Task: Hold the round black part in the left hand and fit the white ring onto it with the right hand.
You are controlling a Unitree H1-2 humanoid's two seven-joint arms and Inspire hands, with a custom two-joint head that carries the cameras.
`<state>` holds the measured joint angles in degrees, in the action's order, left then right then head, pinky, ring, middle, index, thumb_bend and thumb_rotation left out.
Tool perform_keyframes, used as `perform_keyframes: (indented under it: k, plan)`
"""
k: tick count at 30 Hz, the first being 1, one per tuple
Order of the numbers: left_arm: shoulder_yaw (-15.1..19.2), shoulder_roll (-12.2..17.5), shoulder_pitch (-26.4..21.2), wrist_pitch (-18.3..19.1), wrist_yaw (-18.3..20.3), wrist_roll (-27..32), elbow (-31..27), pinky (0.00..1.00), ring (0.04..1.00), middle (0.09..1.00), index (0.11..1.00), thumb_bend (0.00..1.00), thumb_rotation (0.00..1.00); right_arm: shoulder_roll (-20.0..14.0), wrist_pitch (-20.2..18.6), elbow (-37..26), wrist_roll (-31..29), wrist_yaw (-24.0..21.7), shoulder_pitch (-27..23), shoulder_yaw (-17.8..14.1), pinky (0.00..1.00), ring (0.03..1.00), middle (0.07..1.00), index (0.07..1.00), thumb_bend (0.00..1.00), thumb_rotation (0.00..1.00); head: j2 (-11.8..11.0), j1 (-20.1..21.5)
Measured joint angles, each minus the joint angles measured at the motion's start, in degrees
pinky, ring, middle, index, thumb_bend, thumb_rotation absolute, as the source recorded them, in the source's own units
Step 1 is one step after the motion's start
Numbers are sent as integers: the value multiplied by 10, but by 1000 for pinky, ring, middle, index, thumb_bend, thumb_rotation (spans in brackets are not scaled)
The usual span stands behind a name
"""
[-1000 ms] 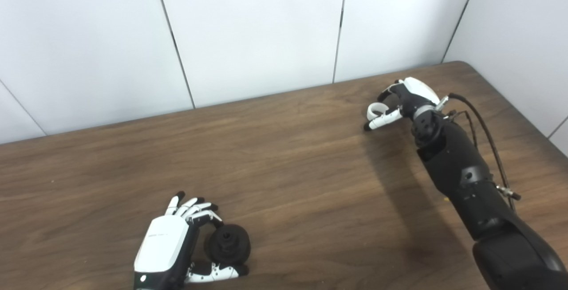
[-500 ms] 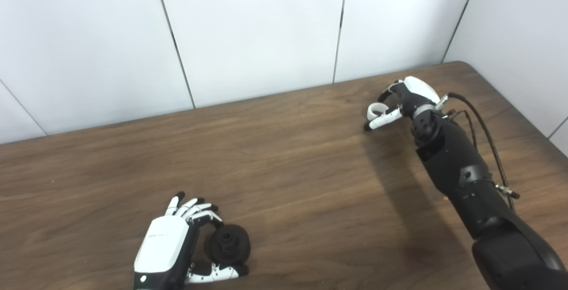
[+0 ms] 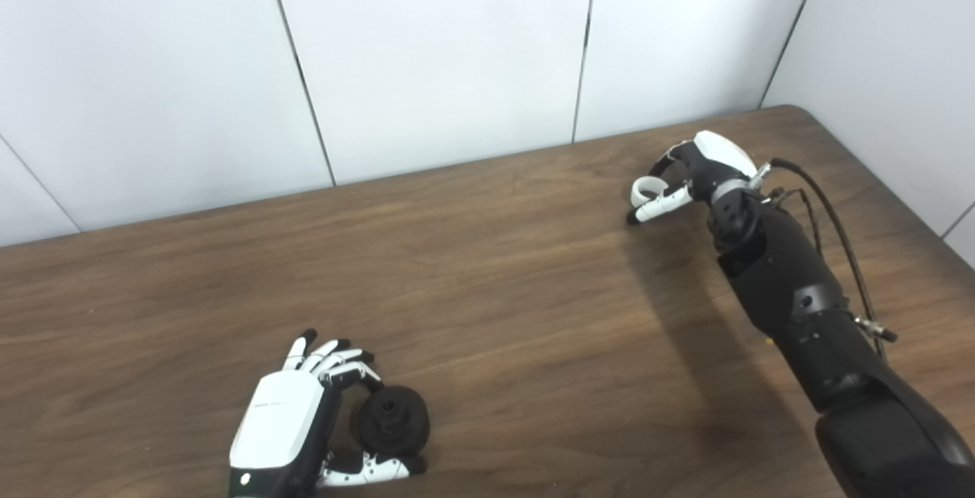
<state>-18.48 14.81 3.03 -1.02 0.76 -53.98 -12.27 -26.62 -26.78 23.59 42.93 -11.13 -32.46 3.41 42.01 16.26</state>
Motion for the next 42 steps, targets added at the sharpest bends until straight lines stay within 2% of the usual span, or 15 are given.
perform_keyframes:
  k: [14, 19, 20, 21, 23, 31, 42]
  plan:
    - [2, 0, 2, 1, 2, 0, -2, 1000, 873, 769, 484, 523, 51, -4, 0, -10, 8, -19, 3, -1, 1000, 1000, 935, 642, 876, 275, 3, -3]
    - [2, 0, 2, 1, 3, 0, -3, 1000, 874, 769, 484, 523, 50, -5, 0, -10, 8, -19, 3, 1, 1000, 1000, 907, 594, 860, 254, 4, -4]
    - [2, 0, 2, 1, 4, 0, -4, 1000, 873, 768, 484, 523, 50, -5, 0, -10, 7, -17, 3, 3, 1000, 1000, 899, 543, 697, 204, 4, -4]
    - [2, 0, 2, 1, 5, 0, -4, 1000, 873, 768, 484, 523, 50, -5, 0, -10, 2, -14, 3, 3, 1000, 1000, 881, 510, 596, 168, 4, -4]
    - [3, 0, 2, 1, 7, 0, -4, 1000, 875, 769, 484, 523, 50, -5, 4, -11, -16, -1, 3, 3, 1000, 993, 850, 489, 539, 141, 4, -6]
    - [3, 0, 2, 2, 9, -1, -4, 1000, 877, 770, 484, 523, 51, -7, 24, -10, -45, 41, 10, 12, 1000, 978, 847, 484, 524, 131, 4, -6]
    - [2, -2, 2, 1, 5, -5, -4, 1000, 874, 767, 484, 524, 51, -27, 29, -31, -58, 44, 23, 34, 1000, 977, 828, 485, 523, 135, 5, -18]
